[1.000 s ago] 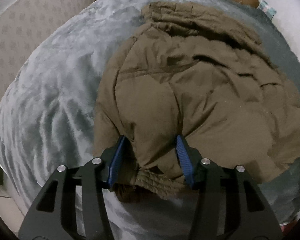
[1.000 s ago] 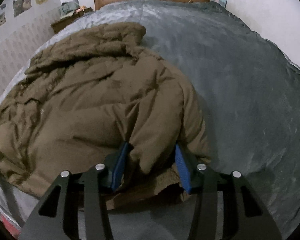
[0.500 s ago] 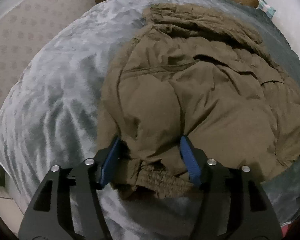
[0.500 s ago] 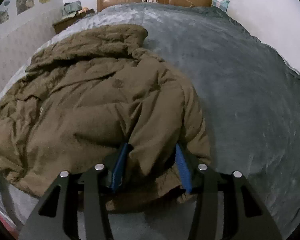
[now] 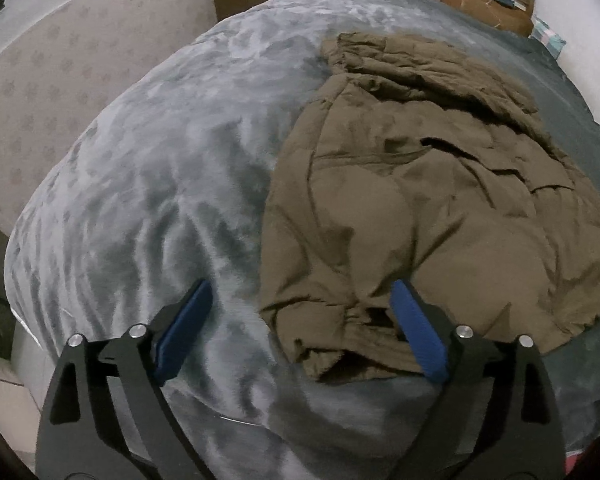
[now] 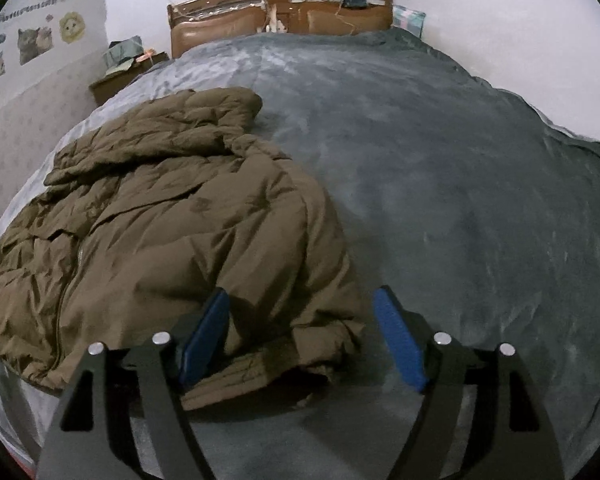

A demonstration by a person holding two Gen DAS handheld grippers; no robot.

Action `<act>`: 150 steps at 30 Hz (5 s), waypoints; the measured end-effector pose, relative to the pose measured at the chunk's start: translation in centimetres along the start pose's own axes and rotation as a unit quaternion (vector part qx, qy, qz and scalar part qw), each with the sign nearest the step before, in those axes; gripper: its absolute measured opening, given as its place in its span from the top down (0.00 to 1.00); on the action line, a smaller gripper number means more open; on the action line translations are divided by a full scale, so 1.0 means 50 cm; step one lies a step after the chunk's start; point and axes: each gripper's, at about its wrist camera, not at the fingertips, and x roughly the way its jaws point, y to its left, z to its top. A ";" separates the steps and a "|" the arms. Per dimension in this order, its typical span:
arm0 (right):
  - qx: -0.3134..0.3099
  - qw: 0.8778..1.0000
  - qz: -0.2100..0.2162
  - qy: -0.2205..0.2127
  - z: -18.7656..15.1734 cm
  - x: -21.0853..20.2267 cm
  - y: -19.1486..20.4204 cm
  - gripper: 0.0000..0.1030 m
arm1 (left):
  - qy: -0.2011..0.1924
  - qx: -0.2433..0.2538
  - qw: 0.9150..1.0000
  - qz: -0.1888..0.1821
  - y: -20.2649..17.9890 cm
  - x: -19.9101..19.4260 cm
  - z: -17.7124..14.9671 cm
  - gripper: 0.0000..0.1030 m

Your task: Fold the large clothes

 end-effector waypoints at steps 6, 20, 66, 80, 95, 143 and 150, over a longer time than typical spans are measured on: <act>0.004 1.000 0.007 -0.016 -0.009 -0.005 -0.004 0.20 | 0.008 0.006 1.000 0.003 -0.008 0.027 -0.010 0.06; 0.003 1.000 0.002 -0.003 -0.027 0.015 -0.006 0.19 | 0.023 -0.019 0.999 -0.036 -0.006 0.086 -0.040 0.08; -0.050 0.997 0.062 0.021 -0.053 0.043 0.029 0.80 | 0.026 0.020 0.999 -0.031 -0.079 0.084 -0.016 0.62; -0.051 0.993 0.101 0.025 -0.085 -0.014 0.029 0.83 | -0.008 -0.010 0.999 -0.050 -0.025 0.025 -0.022 0.74; -0.048 0.992 0.114 0.004 -0.024 -0.015 0.044 0.83 | -0.035 -0.011 0.996 -0.081 -0.026 -0.005 0.051 0.73; 0.043 0.990 0.136 -0.010 0.631 0.421 0.164 0.83 | -0.060 0.020 0.993 -0.101 -0.208 0.243 0.734 0.65; 0.049 0.989 0.138 0.005 0.597 0.473 0.164 0.79 | -0.033 0.027 0.996 -0.083 -0.227 0.318 0.726 0.64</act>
